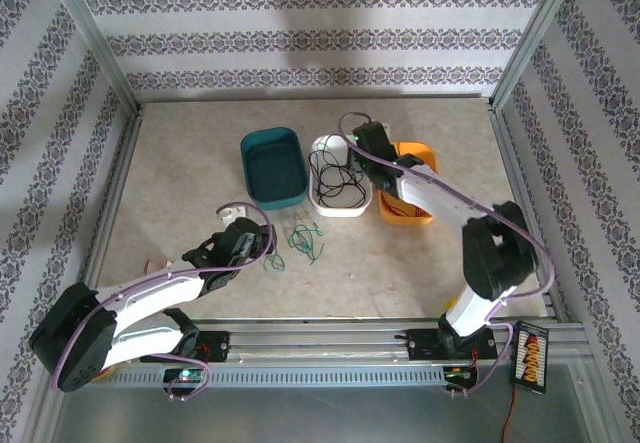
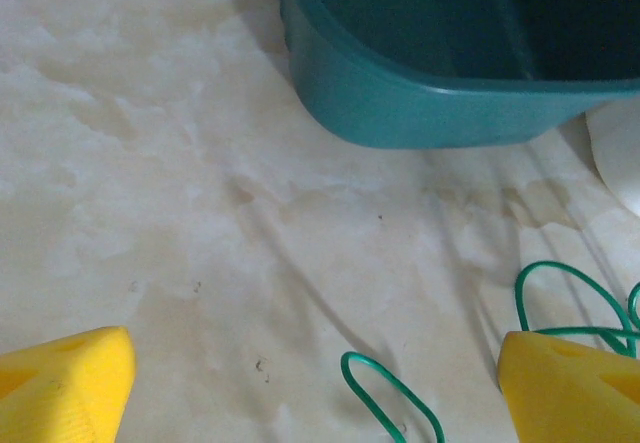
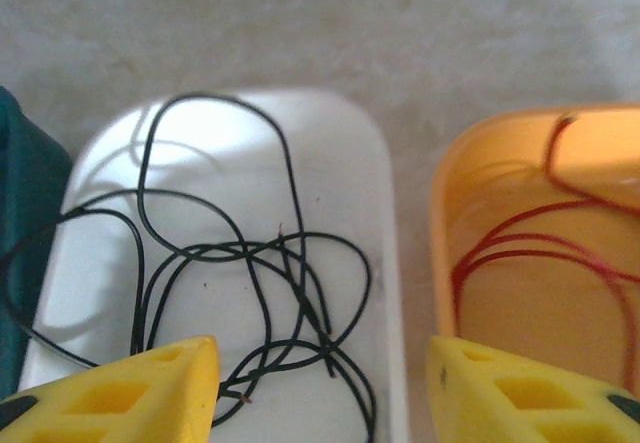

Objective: Untangle the cables

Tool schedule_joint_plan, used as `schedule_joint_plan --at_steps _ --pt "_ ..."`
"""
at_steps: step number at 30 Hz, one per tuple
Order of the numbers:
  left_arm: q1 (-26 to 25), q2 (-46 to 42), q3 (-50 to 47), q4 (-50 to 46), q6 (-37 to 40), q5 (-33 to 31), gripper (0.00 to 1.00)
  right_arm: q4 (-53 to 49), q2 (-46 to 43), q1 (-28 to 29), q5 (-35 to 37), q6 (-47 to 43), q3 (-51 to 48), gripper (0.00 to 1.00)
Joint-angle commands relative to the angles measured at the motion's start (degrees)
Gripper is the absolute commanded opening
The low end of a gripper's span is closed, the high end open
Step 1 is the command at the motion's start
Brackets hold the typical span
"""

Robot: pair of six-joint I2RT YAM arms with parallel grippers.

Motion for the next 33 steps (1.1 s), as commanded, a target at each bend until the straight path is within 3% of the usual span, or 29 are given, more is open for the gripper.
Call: schedule_joint_plan --at_steps 1,11,20,26,33 --pt "0.41 0.47 1.82 -4.11 2.11 3.07 0.91 1.21 -5.63 1.18 3.64 -1.0 -4.71 0.56" --pt "-1.09 -1.0 0.39 -7.53 3.28 10.47 0.73 0.31 -15.35 2.55 3.55 2.27 -15.15 0.56" --pt "-1.52 -2.46 0.25 -13.64 2.83 17.82 0.6 -0.28 -16.24 2.72 2.82 3.01 -14.5 0.56" --pt "-1.53 -2.67 -0.66 -12.53 3.6 18.79 0.57 0.1 -15.88 2.91 2.59 4.06 -14.72 0.56" --pt "-1.53 1.91 0.1 -10.49 4.5 18.36 0.42 -0.21 -16.08 3.43 2.5 4.33 -14.79 0.56"
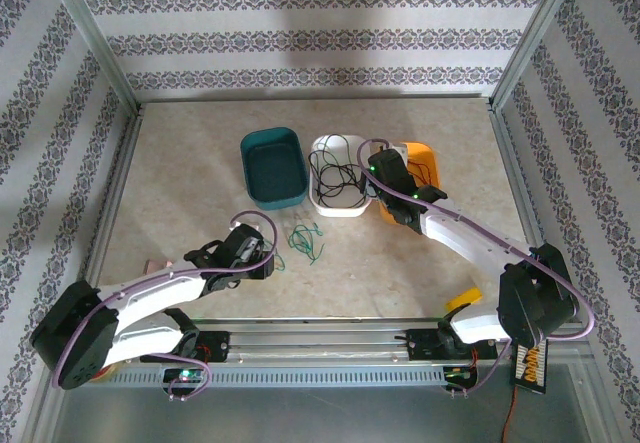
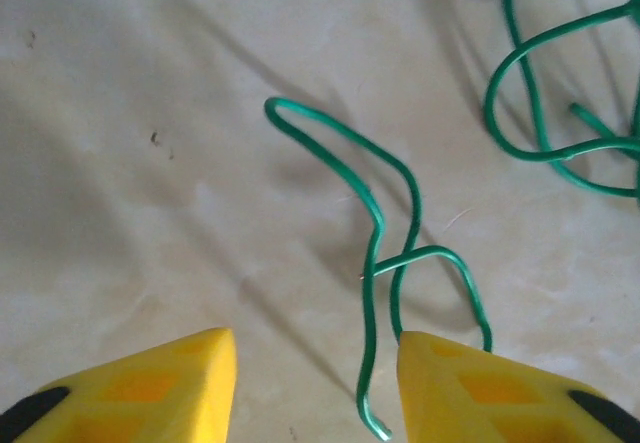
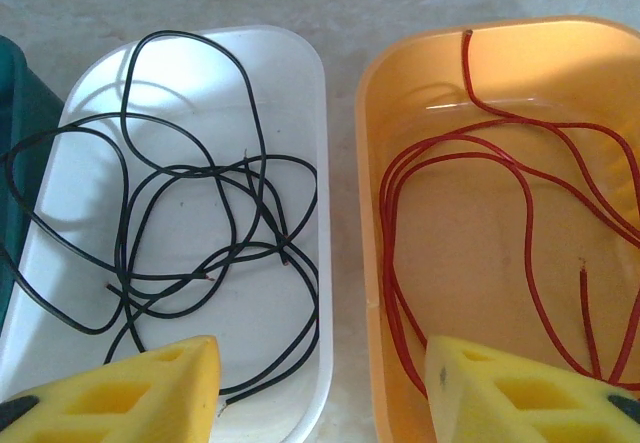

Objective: Untangle the cables

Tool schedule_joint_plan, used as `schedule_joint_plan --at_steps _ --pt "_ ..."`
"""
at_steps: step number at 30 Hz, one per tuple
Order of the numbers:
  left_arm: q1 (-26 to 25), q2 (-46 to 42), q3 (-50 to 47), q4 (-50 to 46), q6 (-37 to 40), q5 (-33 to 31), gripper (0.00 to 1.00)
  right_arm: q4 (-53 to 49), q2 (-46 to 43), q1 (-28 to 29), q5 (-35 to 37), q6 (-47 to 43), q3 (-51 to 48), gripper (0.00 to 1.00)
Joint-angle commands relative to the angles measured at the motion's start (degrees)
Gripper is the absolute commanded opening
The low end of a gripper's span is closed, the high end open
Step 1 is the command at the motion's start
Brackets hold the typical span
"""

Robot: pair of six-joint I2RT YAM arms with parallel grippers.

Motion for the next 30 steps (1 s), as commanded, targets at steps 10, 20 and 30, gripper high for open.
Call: schedule_joint_plan --at_steps 10,20,30 --pt "-0.61 2.46 -3.14 8.94 2.82 -1.2 0.3 1.01 -0.25 3.34 -3.59 0.05 0.12 0.56" --pt "-0.62 -1.09 -2.78 9.43 3.0 -2.55 0.02 4.03 3.41 10.13 -22.34 -7.29 0.59 0.56" --pt "-0.61 -14.37 -0.51 12.86 2.91 -1.54 0.0 7.63 11.96 11.12 -49.3 -6.97 4.92 0.54"
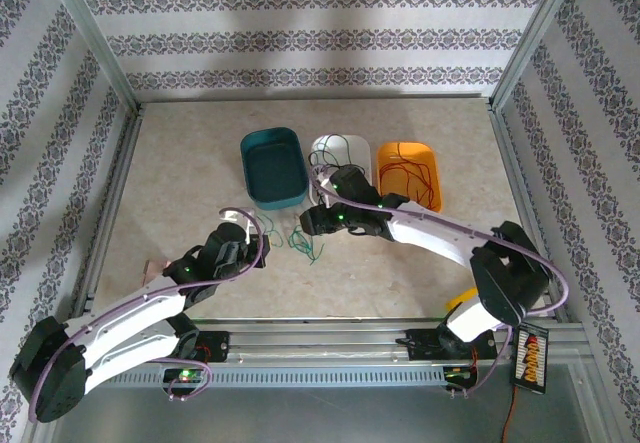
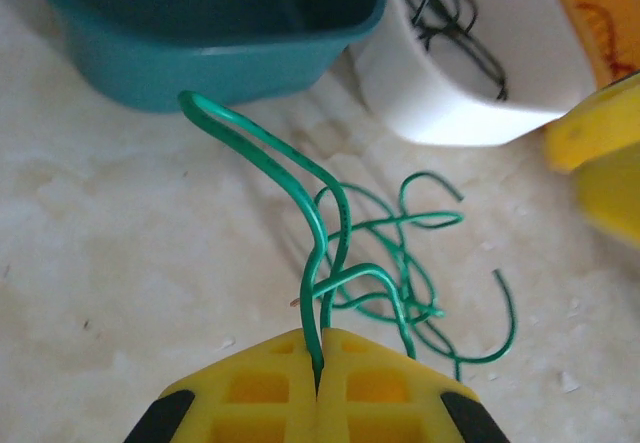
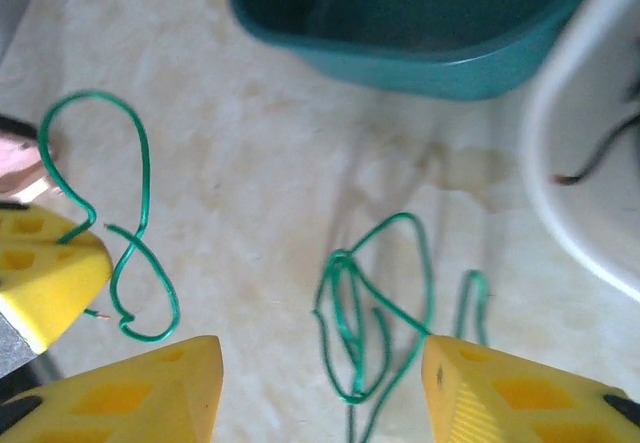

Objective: Untangle the cables

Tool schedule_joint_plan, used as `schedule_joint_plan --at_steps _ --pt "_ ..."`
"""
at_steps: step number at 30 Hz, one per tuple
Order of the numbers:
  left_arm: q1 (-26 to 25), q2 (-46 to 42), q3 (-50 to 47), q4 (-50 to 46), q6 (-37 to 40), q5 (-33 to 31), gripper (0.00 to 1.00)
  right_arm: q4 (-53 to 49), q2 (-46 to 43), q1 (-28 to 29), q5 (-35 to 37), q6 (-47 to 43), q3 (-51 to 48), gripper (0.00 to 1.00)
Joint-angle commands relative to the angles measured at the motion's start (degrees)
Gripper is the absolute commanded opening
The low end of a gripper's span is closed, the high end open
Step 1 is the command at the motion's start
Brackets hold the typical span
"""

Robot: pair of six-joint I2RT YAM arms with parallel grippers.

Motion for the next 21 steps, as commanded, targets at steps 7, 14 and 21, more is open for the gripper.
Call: schedule_joint_plan --at_steps 7,14,21 --pt "-0.61 0.96 3.2 5.08 0.68 0.88 0.0 2.47 7.56 -0.43 -17.98 2.03 7.45 0.49" --pt "-0.61 1.32 1.85 12.01 -2.88 0.97 0.0 2.67 10.06 -0.45 -20.59 2.58 8.81 0.46" --pt "-0.61 1.17 2.15 11.76 -3.01 -0.22 0.0 3.5 10.06 -1.27 -19.32 3.45 8.39 0.11"
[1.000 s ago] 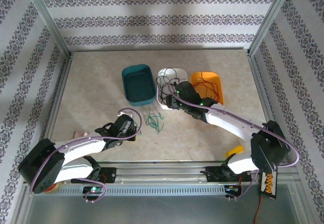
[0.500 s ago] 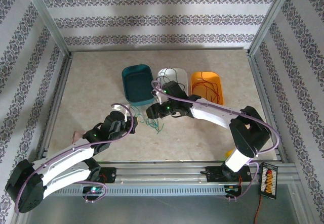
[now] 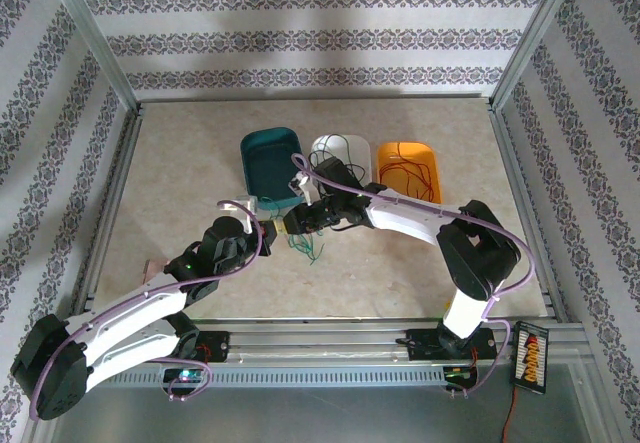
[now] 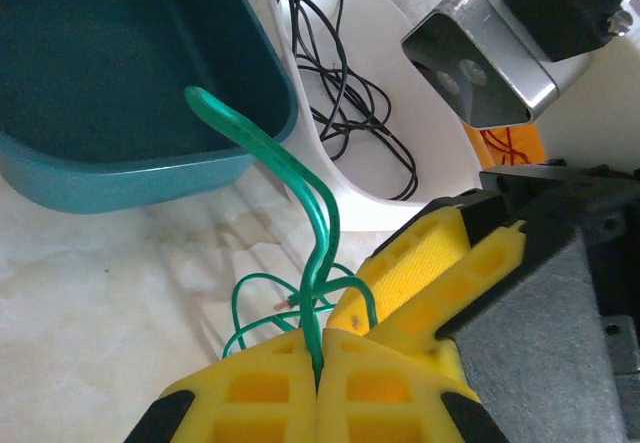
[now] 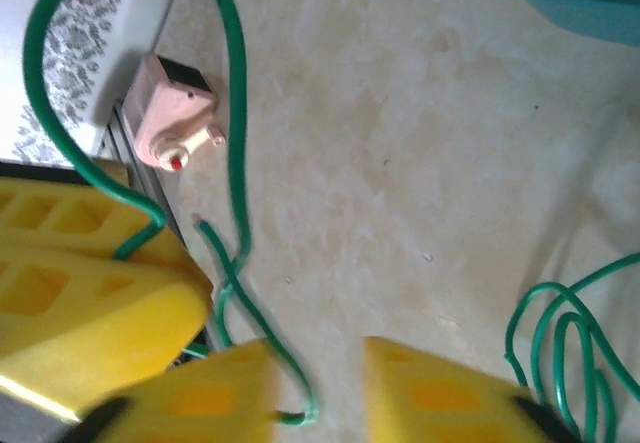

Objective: Untangle the cables

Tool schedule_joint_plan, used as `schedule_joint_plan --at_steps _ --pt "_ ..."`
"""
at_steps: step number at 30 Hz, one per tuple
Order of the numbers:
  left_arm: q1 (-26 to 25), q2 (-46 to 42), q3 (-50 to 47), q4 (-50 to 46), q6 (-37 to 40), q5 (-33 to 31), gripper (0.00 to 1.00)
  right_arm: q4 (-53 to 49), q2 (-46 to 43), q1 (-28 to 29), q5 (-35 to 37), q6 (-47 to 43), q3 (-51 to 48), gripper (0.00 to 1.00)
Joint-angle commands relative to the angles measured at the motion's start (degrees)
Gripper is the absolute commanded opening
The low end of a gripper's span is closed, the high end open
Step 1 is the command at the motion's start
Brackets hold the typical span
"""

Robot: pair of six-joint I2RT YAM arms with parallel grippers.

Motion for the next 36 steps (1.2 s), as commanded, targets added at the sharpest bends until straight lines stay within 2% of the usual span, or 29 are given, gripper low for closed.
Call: schedule_joint_plan --at_steps 1,4,10,18,21,25,30,36 --pt "-0.61 -0.13 0.75 1.82 -1.15 -1.57 0.0 1.57 -0.64 -1.41 0.94 0.74 0.19 0.07" --pt "-0.59 -0.48 0.83 -0.65 -2.65 -4.35 0.0 2.34 -2.95 -3.57 5.57 2.01 -2.12 0.01" --pt "0.38 0.67 1.53 -5.55 -6.62 -8.71 0.0 3.07 -10.27 -9.59 15.98 4.81 -8.05 0.0" --pt "2.32 3.38 2.44 -6.05 -7.4 -6.06 0.0 3.98 -19.18 -18.59 24.32 9.22 -14.39 0.0" --pt "2.98 4.1 2.46 -5.13 -7.44 -4.29 0.0 4.59 -20.86 -20.5 23.52 9.66 -15.67 0.0" --pt "3.08 5.9 3.27 -1.35 -5.9 -0.05 0.0 4.77 -20.49 -18.54 19.67 7.78 -14.26 0.0" --pt "3.08 8.8 4.94 3.47 -4.08 4.7 0.0 4.72 -17.51 -11.75 18.75 5.08 -10.83 0.01" --pt "3.06 10.04 5.93 4.74 -4.4 5.06 0.0 4.96 -13.49 -6.82 19.62 5.03 -7.07 0.02"
